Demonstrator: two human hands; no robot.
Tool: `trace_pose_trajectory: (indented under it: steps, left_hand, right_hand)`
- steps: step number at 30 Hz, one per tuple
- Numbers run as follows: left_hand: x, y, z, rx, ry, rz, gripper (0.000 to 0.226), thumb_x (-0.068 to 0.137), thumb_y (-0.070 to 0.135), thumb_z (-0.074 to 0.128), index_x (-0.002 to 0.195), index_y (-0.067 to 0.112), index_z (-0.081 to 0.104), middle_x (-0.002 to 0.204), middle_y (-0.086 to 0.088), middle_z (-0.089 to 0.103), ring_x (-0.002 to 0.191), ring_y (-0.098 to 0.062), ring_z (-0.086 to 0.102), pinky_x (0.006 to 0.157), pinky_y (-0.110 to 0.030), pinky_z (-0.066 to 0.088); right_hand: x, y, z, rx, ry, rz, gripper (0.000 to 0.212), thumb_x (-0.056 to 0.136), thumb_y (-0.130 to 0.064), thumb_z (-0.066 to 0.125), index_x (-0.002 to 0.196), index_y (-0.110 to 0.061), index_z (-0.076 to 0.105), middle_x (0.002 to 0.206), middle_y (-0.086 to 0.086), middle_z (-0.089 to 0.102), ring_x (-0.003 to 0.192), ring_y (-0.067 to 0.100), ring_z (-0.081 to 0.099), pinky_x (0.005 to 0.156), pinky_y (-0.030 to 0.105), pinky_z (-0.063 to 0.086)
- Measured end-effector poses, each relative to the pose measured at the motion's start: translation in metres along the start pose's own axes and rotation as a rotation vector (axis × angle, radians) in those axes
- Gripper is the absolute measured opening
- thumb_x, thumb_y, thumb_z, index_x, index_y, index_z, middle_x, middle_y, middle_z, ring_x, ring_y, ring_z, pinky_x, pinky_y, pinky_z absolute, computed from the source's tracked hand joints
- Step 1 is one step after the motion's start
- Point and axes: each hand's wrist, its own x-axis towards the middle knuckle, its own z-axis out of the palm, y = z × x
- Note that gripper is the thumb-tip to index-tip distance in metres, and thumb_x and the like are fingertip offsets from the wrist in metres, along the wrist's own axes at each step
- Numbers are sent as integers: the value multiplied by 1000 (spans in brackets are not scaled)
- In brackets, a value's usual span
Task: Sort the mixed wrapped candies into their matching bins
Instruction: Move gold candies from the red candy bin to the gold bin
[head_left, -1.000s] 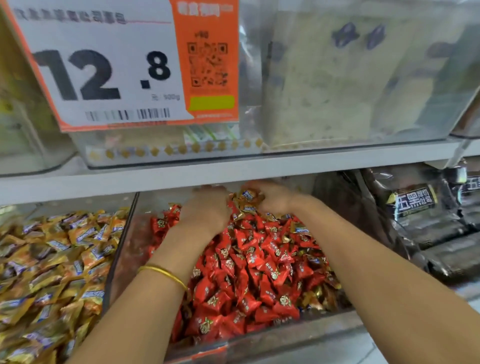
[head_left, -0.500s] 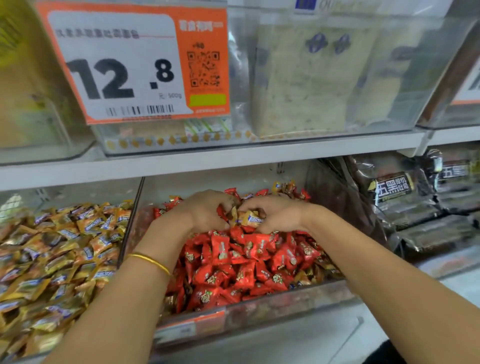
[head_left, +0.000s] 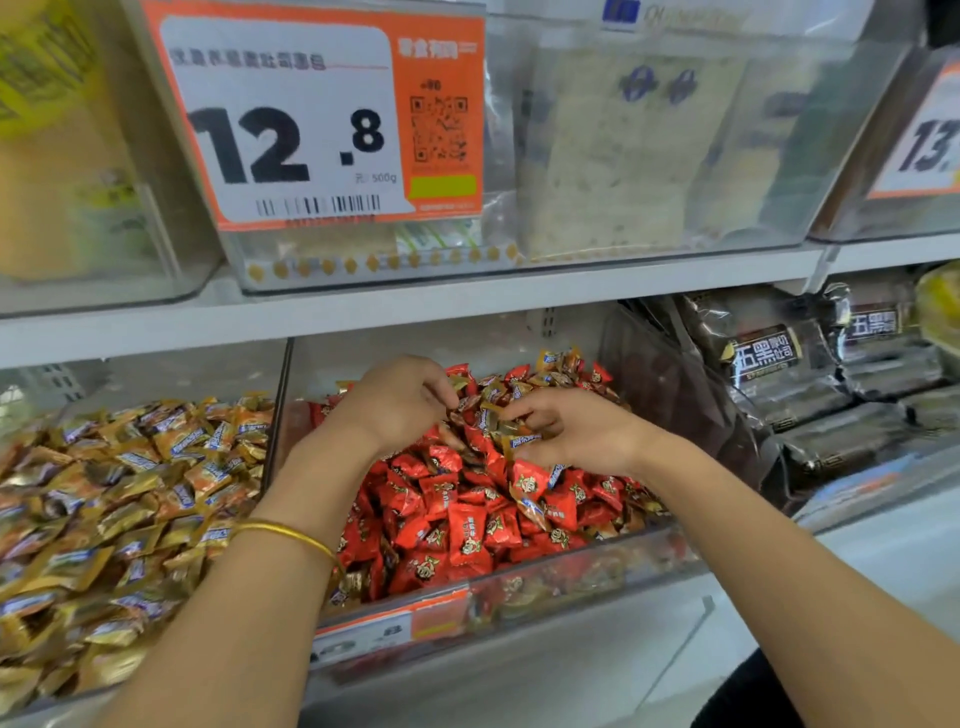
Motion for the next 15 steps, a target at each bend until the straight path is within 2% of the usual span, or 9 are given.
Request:
trace_pose_trajectory:
  steps: [3,6,9,13,15]
  left_hand:
    - [0,5,1,47,-67,32,17,87,5,59,94,17,68,95,3,61,93,-13,58,81,-22,44]
    - [1,5,6,187,-226,33,28,86,5,60,111,17,66,118,1,60,113,-16,54,93,-24,42]
    - [3,3,7,329,-234,38,34,88,6,59,120,18,62,133,0,53,122,-17,49,98,-25,38]
    - [6,-2,11,477,-204,41,35,87,15,63,122,20,60,136,-1,50,124,-21,46,104,-37,38]
    - [8,-3,11,441,-132,35,34,87,18,63,121,20,59,136,-2,50,123,-22,47,103,-38,39]
  right_hand:
    - [7,-1,6,-76,21,-14,38,86,-17,67,123,-21,59,133,1,54,127,15,45,99,23,37]
    - [15,-2,7,-85,8,1,36,86,-18,67,122,-20,61,133,3,54,127,15,46,98,21,36]
    - [18,-2,5,-57,9,-17,30,85,-12,67,115,-16,65,131,4,56,127,15,47,102,21,34]
    - [16,-2,-2,165,109,28,24,87,-3,63,107,-16,66,116,0,59,111,10,50,89,25,40]
    - [16,-2,-4,363,157,107,25,90,0,53,104,-18,64,98,2,60,94,17,50,76,30,42]
